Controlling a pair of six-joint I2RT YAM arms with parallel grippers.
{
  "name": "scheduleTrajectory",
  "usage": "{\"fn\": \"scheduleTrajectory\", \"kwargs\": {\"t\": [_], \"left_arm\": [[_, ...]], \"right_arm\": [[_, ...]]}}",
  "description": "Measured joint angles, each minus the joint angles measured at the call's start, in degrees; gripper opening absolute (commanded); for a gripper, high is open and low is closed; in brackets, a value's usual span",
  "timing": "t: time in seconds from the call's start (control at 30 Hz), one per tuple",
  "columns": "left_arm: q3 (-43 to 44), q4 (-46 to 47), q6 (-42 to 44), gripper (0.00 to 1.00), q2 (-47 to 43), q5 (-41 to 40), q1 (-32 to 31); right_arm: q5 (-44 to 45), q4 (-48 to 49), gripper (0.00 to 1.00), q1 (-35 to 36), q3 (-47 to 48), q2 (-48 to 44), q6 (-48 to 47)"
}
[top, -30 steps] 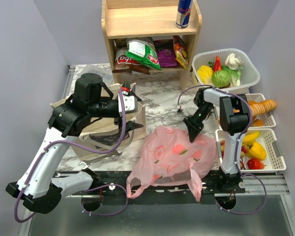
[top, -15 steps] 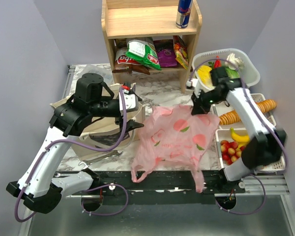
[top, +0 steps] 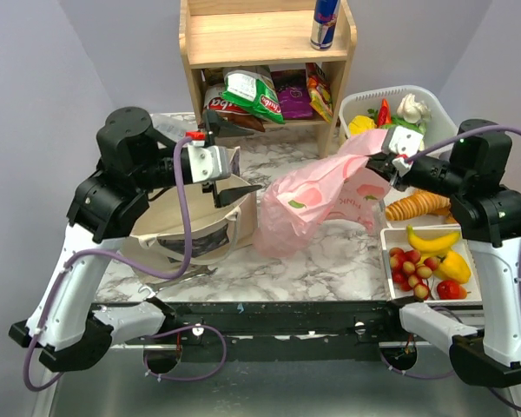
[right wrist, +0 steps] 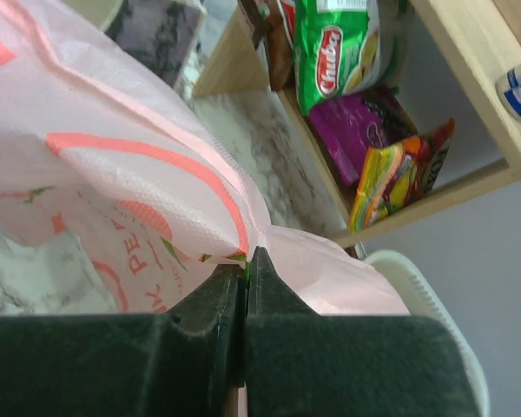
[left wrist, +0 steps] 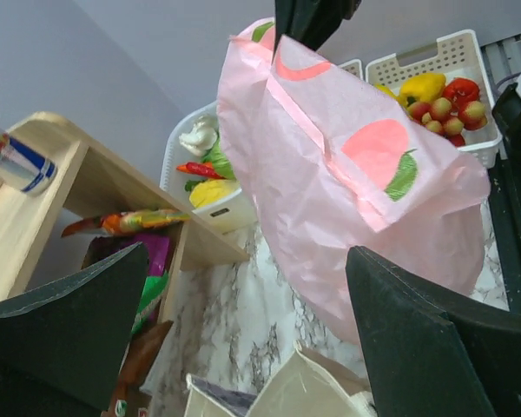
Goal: Untie the knot of the grocery bags and take out the mixed food
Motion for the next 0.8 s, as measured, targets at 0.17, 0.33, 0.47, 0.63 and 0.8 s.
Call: {"fn": "scheduleTrajectory", "kwargs": {"t": [0.17,0.33,0.47,0.63,0.8], "left_arm": [[6.88,0.96,1.25,0.99,7.61,1.88,-5.75],[5.73,6.32,-0.15,0.99,14.93,0.28,-12.90],[4.74,12.44,-5.29,0.99,20.31,-2.82,-15.65],[4.13,20.22,-13.62,0.74,24.20,-6.40,-17.35],[2.43,25.33,-19.74,0.12,24.28,-5.57,-18.32]], "right_arm": [[-6.08,4.00,0.01,0.00,2.82,1.92,10.91],[-13.38,10.54,0.01,0.00,2.89,4.04,28.33],[-18.82,15.47,0.01,0.00,2.34,4.85,42.75],[-23.69,22.49,0.01,0.00,-1.81,3.17,58.62],[-25.33,24.41,0.17,0.00,-0.87,3.72,66.14]]}}
